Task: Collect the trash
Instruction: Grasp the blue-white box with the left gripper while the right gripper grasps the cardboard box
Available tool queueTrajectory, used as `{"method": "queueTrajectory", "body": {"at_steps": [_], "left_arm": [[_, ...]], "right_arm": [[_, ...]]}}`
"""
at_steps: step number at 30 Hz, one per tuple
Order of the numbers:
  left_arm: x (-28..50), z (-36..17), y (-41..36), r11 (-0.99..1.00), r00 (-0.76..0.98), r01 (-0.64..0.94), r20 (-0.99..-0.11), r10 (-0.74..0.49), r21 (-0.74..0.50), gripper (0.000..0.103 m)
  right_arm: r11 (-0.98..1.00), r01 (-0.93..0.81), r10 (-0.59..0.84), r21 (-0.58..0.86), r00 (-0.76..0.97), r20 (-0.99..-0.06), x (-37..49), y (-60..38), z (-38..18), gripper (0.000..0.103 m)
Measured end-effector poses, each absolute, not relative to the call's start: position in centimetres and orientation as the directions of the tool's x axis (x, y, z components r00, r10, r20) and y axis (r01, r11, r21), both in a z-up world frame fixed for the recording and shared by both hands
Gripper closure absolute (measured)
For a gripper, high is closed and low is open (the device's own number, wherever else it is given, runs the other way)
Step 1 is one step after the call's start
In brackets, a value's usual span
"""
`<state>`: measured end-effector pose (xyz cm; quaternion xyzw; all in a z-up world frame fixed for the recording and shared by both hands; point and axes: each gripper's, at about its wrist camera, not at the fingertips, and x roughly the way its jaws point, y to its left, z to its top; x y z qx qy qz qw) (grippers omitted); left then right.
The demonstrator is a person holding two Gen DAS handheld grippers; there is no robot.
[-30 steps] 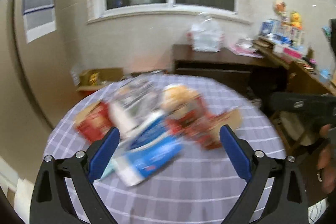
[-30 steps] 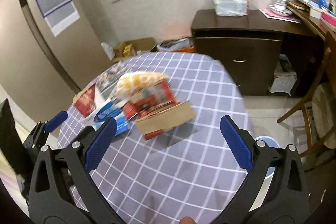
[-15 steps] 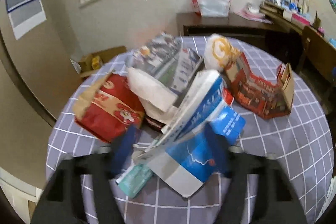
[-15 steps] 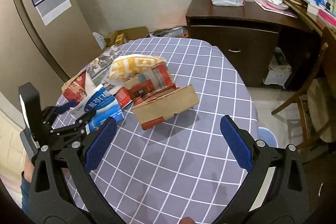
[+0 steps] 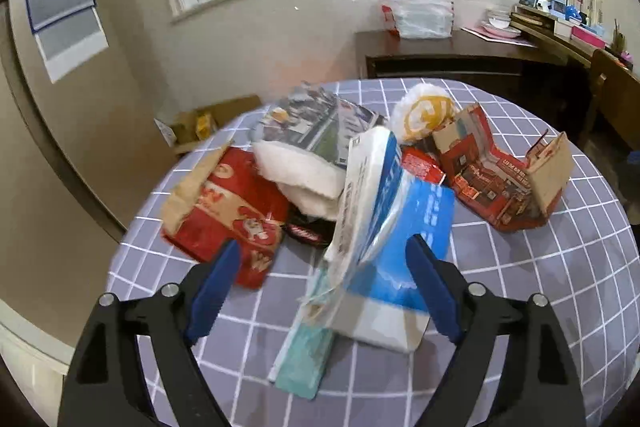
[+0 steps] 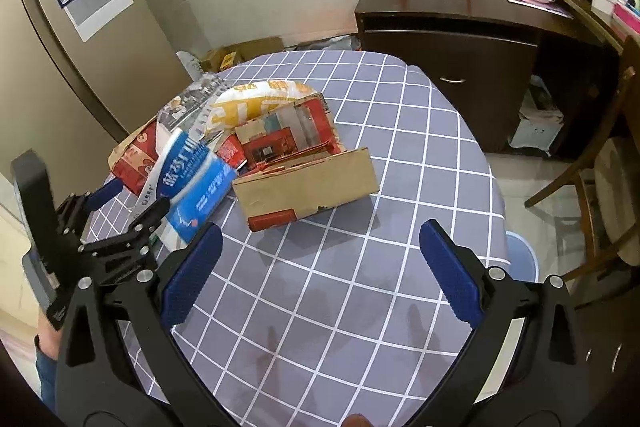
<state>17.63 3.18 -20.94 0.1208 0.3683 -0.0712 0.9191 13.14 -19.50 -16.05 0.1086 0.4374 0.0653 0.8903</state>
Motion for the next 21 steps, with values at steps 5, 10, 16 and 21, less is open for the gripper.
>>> {"method": "queueTrajectory", "body": {"at_steps": [5,10,16,21], "left_arm": [[19.1,-22.2,2.3,0.963,0.657,0.249,-0.749,-0.089,0.104,0.071],[18.0,-21.8,2.5,0.972,0.668,0.227,-0.736,-0.113,0.056,0.086],[15.5,-20.5,3.4,0.989,0.689,0.145,-0.718,-0.092,0.012,0.086],[13.2,-19.8,4.9,0.997,0.702,0.075,-0.710,-0.063,-0.014,0.086]], "right_arm": [[0.965,-0.009,0.212,0.261,0.610,-0.763,13.1,-20.2,-16.1,0.006],[0.962,-0.014,0.226,0.272,0.602,-0.766,13.3,-20.0,-16.9,0.006],[0.959,-0.014,0.231,0.283,0.616,-0.753,14.9,-16.9,-17.9,0.006],[0.965,0.086,0.136,0.246,0.640,-0.756,16.7,-15.6,-19.6,0.006]]}}
